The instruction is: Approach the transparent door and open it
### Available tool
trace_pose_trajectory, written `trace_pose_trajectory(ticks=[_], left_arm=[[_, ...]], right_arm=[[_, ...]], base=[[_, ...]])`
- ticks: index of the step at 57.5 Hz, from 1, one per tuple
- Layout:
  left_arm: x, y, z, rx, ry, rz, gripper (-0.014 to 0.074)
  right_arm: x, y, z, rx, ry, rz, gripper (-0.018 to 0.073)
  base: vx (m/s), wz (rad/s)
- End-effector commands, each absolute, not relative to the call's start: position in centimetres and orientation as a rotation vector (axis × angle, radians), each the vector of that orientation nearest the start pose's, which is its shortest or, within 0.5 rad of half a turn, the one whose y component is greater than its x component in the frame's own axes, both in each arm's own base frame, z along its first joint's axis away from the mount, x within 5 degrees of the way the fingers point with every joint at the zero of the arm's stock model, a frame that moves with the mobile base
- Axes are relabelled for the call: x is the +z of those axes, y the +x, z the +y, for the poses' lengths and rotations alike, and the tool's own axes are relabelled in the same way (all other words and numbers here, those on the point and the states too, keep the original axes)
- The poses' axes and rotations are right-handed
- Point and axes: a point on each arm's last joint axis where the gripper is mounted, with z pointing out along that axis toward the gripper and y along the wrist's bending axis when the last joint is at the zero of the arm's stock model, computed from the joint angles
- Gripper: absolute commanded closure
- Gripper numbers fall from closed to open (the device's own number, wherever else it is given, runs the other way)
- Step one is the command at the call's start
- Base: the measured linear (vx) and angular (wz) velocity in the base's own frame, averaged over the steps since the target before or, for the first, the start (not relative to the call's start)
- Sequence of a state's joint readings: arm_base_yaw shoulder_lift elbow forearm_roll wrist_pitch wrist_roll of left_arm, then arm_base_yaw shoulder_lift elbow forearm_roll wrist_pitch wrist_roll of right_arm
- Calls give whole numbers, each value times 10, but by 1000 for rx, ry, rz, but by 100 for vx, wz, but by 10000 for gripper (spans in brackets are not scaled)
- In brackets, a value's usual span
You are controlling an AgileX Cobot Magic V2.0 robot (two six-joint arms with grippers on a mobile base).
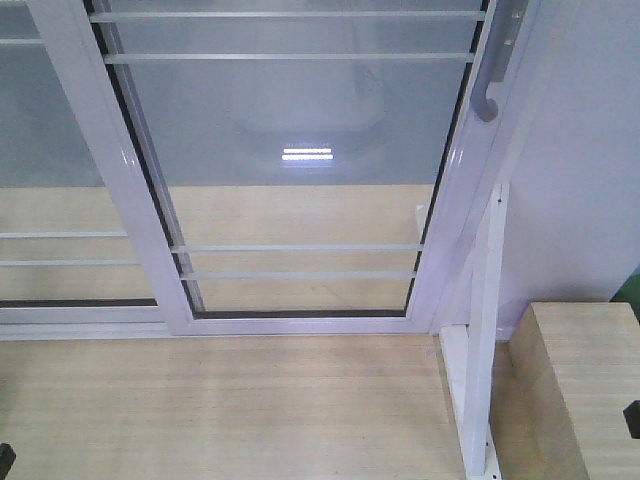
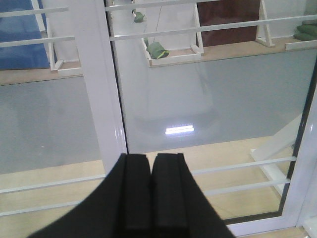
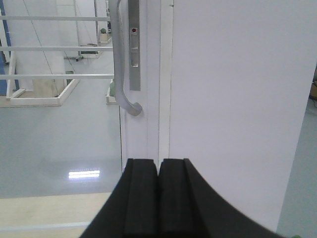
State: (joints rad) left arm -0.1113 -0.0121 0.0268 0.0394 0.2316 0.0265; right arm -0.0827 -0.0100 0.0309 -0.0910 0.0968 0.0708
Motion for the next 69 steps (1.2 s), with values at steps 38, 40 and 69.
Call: trace_pose_trajectory(ticks=[38,40,69], left_arm=[[182,56,-6,-44,135,1661,602],[182,56,-6,-44,135,1661,602],[182,56,-6,-44,135,1661,602]], right_arm=[[199,56,-5,-92,49,1513,564],[199,56,-5,-92,49,1513,564],[199,56,-5,-92,49,1513,564]], base=[[10,0],[6,0],[6,0]])
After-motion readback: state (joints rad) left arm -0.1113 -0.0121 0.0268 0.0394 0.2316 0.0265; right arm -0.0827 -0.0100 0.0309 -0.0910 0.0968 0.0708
